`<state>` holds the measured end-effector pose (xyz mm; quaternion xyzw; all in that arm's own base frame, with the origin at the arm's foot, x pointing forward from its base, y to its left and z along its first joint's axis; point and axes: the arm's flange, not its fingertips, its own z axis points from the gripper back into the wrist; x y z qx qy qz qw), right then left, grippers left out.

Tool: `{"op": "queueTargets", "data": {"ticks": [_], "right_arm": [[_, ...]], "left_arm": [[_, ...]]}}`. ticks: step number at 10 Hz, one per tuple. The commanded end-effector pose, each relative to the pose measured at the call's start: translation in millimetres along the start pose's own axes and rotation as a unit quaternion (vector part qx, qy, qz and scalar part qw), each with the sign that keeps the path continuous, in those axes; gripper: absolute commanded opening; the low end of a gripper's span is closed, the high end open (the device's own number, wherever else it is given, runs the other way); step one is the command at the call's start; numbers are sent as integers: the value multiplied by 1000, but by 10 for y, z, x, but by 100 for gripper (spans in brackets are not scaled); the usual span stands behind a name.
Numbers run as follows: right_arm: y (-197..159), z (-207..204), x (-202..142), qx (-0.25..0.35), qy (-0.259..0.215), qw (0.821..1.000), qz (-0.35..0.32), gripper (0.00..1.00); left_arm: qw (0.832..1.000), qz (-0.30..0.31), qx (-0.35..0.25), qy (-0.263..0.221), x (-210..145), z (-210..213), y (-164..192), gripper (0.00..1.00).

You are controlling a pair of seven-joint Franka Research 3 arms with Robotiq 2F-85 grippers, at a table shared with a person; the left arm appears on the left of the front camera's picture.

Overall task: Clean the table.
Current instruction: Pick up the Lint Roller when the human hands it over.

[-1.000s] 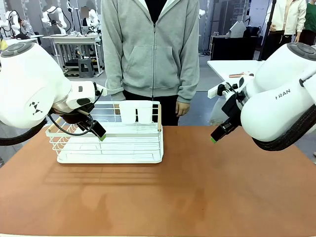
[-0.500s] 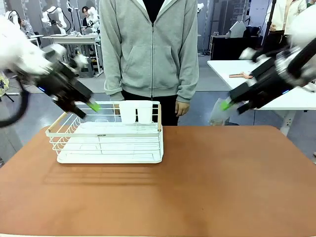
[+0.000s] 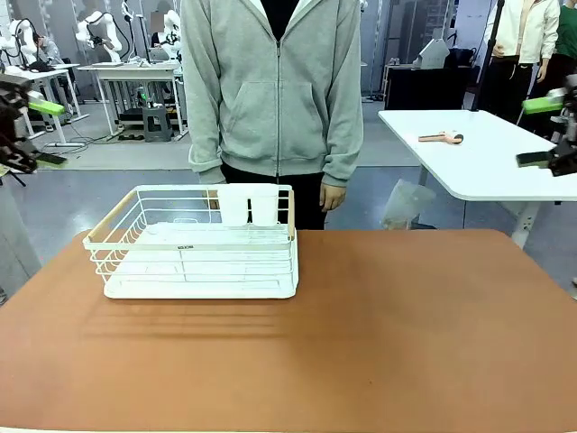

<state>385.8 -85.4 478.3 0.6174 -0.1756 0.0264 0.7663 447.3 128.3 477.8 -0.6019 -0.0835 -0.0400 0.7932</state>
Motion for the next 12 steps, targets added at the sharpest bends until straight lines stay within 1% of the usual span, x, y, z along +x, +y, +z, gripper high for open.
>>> {"op": "queueTargets", "data": {"ticks": [1,2,4,6,7,9,10,11,12], "right_arm": [[-296,262,55,15,-19,999,-45,100],[-384,436,17,15,-34,998,-56,100],[-437,661,-117,2,-60,996,-64,100],[-568,888,-249,3,-80,994,-75,100],[-598,988,-305,-1,-89,993,-73,100],[-594,1038,-336,-5,-93,993,-67,100],[-573,1002,-292,-6,-90,994,-58,100],[-605,1103,-280,-5,-99,992,-84,100],[-605,1103,-280,-5,-99,992,-84,100]], "left_arm": [[999,19,-11,-35,101,481,170,100],[999,28,-5,-42,70,755,250,100],[996,60,19,-69,41,1026,349,100],[991,76,15,-109,42,1190,386,100],[989,90,18,-117,24,1268,402,100],[986,91,22,-134,10,1309,394,100],[984,99,16,-145,29,1257,363,100],[989,86,24,-114,-34,1312,453,100],[989,86,24,-114,-34,1312,453,100]]}}
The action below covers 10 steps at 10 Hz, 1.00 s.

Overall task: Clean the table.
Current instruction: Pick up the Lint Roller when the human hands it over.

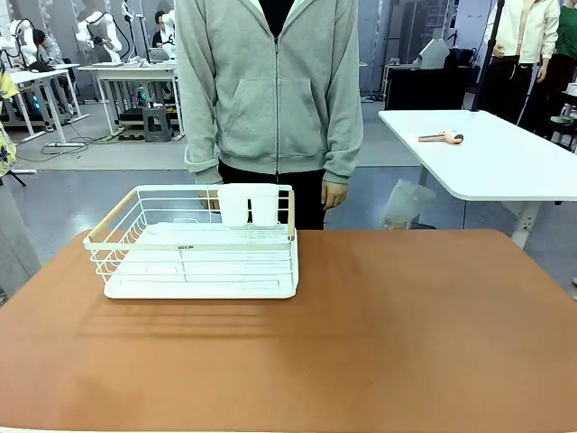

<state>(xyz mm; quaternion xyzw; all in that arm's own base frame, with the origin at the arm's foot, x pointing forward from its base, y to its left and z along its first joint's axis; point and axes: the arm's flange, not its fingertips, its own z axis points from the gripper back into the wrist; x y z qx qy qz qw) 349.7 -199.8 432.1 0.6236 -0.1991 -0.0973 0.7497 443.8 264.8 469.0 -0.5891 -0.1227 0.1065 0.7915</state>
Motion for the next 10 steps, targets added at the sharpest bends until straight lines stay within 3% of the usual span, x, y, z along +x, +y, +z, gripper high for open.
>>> {"op": "queueTargets", "data": {"ticks": [1,10], "right_arm": [[5,6,-4,2,-1,1000,-3,100],[5,6,-4,2,-1,1000,-3,100]], "left_arm": [[1000,-5,1,5,-27,27,10,100],[1000,-5,1,5,-27,27,10,100]]}}
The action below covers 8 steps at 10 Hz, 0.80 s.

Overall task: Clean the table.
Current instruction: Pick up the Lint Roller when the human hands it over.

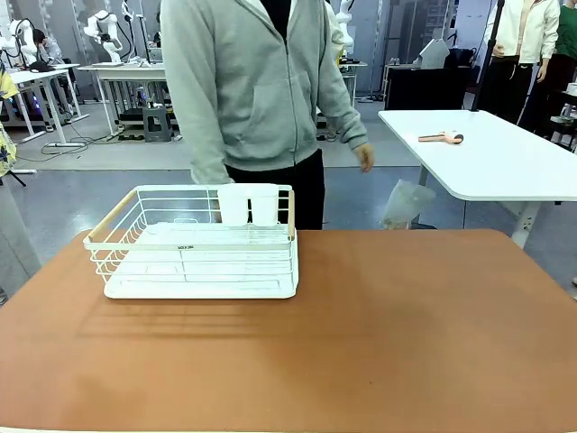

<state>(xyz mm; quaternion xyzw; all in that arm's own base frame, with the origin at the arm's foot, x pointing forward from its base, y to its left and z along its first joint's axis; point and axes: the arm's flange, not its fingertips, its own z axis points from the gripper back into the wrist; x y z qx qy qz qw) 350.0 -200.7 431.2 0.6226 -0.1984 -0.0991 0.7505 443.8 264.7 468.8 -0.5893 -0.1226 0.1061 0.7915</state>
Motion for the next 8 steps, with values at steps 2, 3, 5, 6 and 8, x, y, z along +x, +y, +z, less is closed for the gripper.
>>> {"op": "queueTargets", "data": {"ticks": [2,3,5,6,8], "right_arm": [[16,1,-9,4,0,1000,-2,100],[16,1,-9,4,0,1000,-2,100],[16,1,-9,4,0,1000,-2,100],[16,1,-9,4,0,1000,-2,100],[16,1,-9,4,0,1000,-2,100]], "left_arm": [[1000,-5,1,4,-26,28,8,100],[1000,-5,1,4,-26,28,8,100],[1000,-5,1,4,-26,28,8,100],[1000,-5,1,4,-26,28,8,100],[1000,-5,1,4,-26,28,8,100]]}}
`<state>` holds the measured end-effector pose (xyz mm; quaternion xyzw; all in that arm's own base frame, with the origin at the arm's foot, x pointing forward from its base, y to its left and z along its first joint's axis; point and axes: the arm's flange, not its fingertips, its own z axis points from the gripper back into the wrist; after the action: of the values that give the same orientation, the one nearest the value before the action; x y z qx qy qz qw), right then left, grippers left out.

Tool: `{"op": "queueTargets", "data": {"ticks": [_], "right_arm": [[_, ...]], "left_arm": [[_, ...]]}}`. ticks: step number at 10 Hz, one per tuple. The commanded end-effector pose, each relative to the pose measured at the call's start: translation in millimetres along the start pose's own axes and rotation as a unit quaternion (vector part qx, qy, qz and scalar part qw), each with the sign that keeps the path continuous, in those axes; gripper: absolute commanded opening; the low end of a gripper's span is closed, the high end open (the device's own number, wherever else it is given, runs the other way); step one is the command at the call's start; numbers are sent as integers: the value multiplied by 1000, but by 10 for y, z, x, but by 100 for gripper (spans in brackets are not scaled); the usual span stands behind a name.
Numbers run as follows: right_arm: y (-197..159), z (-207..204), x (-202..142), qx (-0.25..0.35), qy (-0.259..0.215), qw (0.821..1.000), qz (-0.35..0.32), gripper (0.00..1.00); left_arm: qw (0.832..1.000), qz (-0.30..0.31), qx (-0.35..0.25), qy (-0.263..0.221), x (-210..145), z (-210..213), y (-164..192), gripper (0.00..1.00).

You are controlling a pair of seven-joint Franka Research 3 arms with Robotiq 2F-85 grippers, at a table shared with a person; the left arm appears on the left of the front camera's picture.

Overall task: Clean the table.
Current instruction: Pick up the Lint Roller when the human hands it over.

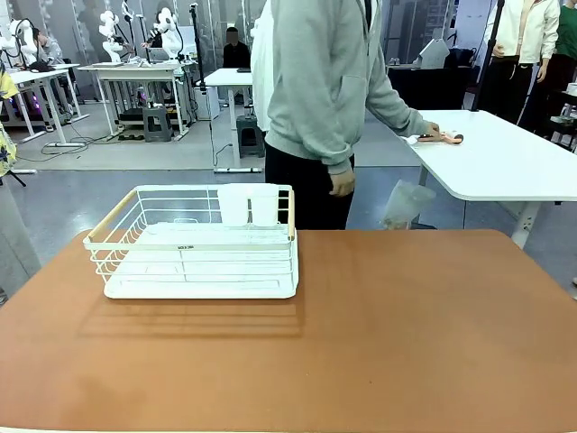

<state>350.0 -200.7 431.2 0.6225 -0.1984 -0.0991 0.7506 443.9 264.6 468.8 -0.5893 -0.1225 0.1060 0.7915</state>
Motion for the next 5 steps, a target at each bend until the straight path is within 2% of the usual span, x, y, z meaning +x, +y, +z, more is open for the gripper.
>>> {"op": "queueTargets", "data": {"ticks": [1,5], "right_arm": [[16,1,-9,4,0,1000,-2,100],[16,1,-9,4,0,1000,-2,100]], "left_arm": [[1000,-5,1,4,-27,30,9,100],[1000,-5,1,4,-27,30,9,100]]}}
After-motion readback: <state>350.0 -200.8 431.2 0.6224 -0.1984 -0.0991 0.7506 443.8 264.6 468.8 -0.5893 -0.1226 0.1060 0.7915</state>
